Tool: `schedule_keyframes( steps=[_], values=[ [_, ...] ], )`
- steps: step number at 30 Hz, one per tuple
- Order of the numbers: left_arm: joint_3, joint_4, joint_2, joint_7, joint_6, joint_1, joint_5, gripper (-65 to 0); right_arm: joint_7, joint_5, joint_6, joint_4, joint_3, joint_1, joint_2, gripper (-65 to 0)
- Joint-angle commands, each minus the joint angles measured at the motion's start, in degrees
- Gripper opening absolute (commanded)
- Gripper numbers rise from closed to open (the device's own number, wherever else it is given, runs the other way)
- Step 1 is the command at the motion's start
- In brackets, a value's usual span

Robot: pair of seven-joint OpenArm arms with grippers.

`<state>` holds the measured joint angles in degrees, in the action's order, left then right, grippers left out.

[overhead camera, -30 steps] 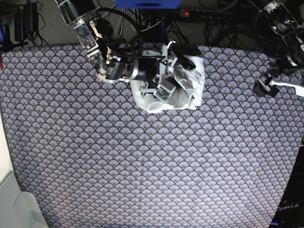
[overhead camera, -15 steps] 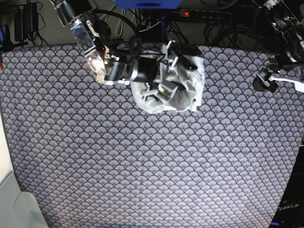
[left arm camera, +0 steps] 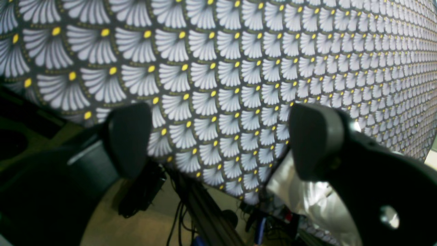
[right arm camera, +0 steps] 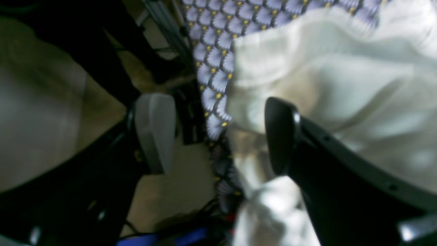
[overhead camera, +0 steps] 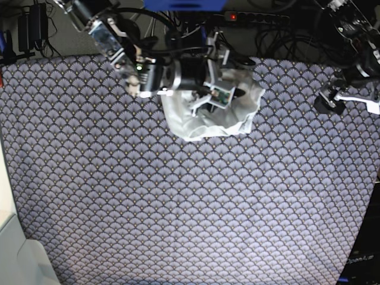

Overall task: Fold the T-shirt properly
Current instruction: 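Press and adjust the folded bundle with the right gripper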

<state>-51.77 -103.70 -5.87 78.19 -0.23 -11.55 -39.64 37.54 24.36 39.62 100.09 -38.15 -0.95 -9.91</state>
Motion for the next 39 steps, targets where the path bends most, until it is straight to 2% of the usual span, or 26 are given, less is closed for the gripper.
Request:
schedule_keyframes(
  steps=[1,6,15,17,21,27,39],
  values=[
    [-0.23,-0.70,-0.77,-0.43,-0.08,0.25,-0.85,-2.6,-1.45,1.27,0.38,2.46,0.22,0.56,0.20,-23.0],
    [-0.06,-0.61,-0.77,-0.52,-0.08,0.61,-0.85,-2.6,-1.45,1.27,0.38,9.75,1.89,0.82,-2.97,-23.0],
    [-0.06,-0.52,-0.77,-0.52,-0.08,0.61,-0.85,-2.6,-1.01,1.27,0.38,10.54,23.60,0.20,-3.93,-22.7],
    [-0.06,-0.52,-0.77,-0.52,-0.08,0.61,-0.85,-2.6,-0.92,1.27,0.38,9.40,26.15,-0.85,-5.34,-22.7],
    [-0.06,-0.52,-0.77,-0.61,-0.08,0.69,-0.85,-2.6,-1.36,1.27,0.38,8.70,26.59,-4.81,-7.27,-22.7],
    [-0.06,-0.52,-0.77,-0.61,-0.08,1.40,-0.85,-2.6,-1.45,1.27,0.38,8.87,26.33,-9.73,-7.01,-22.7],
    [-0.23,-0.70,-0.77,-0.61,-0.08,1.22,-0.85,-2.6,-1.45,1.27,0.38,7.03,20.26,-9.73,-6.22,-22.7]
  ],
)
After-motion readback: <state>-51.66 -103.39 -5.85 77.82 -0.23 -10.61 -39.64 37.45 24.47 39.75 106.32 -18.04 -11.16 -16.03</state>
